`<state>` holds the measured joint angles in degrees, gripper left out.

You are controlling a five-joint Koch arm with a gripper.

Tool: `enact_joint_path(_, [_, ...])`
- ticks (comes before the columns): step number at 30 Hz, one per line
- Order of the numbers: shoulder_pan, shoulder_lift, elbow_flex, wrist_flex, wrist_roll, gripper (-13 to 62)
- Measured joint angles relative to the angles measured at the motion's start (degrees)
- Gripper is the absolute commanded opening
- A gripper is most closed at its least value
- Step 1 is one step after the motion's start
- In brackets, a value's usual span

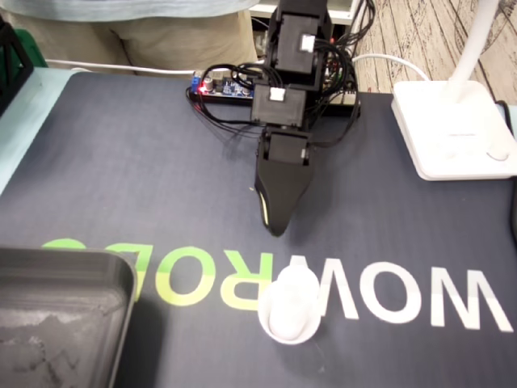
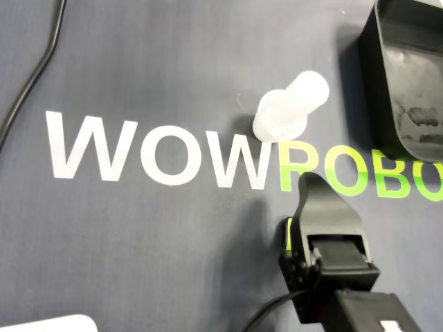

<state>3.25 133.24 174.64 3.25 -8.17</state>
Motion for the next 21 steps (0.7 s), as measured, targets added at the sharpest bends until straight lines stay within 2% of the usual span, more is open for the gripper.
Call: enact_joint_path(21, [0.0,0.0,0.0,0.0,0.9,33.9])
